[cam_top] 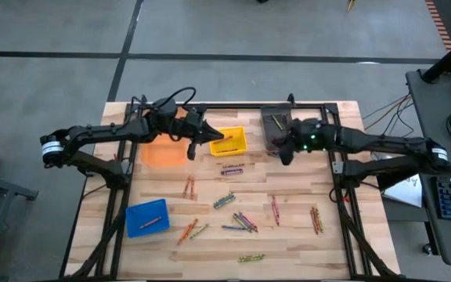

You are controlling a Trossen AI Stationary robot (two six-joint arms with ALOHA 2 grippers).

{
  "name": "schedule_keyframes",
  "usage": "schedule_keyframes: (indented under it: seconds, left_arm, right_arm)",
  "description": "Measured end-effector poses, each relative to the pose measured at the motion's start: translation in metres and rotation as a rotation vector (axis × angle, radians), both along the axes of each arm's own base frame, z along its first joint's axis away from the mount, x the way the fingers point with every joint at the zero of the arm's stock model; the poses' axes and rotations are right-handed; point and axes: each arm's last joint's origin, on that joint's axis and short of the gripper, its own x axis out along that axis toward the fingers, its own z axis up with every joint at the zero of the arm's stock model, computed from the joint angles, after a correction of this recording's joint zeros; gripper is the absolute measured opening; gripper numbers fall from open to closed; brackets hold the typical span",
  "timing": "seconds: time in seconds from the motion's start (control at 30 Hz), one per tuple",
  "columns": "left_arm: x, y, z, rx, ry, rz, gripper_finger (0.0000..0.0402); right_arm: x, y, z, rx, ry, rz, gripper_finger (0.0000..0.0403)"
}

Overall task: Sort crayons
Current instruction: Put the red crayon into the yellow bin

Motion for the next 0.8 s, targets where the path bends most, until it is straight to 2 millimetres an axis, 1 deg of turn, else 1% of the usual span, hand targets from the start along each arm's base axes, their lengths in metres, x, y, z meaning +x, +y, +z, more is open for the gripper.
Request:
schedule_keyframes:
  seconds: [0.13,0.2,0.33,0.43,0.53,0.63,0.73,0.8]
  left_arm:
    - [0.0,0.0,0.001,-0.014,-0.006,0.001,0.0]
    - [0.0,0.0,0.003,-0.021,-0.011,0.002,0.0]
    - [0.0,0.0,0.004,-0.015,-0.019,0.003,0.0]
    - [-0.002,0.006,0.005,0.008,-0.023,0.029,0.0]
    - [-0.01,0.017,0.01,0.042,-0.045,0.076,0.0]
    - [-0.018,0.03,0.013,0.091,-0.057,0.128,0.0]
    - [-0.022,0.043,0.009,0.119,-0.035,0.173,0.0]
    - [-0.022,0.05,0.005,0.105,-0.018,0.192,0.0]
  right_arm:
    - [0.013,-0.003,0.017,-0.225,-0.214,0.073,0.0008]
    - [0.022,-0.006,0.02,-0.317,-0.278,0.096,0.0008]
    - [0.043,-0.01,0.017,-0.455,-0.353,0.172,0.0008]
    - [0.058,-0.017,0.011,-0.543,-0.38,0.192,0.0008]
    - [0.07,-0.029,0.008,-0.584,-0.376,0.179,0.0008]
    - [0.08,-0.043,0.006,-0.582,-0.375,0.216,0.0008]
    - [0.088,-0.056,0.005,-0.576,-0.376,0.271,0.0008]
    - [0.093,-0.064,0.004,-0.562,-0.381,0.298,0.0008]
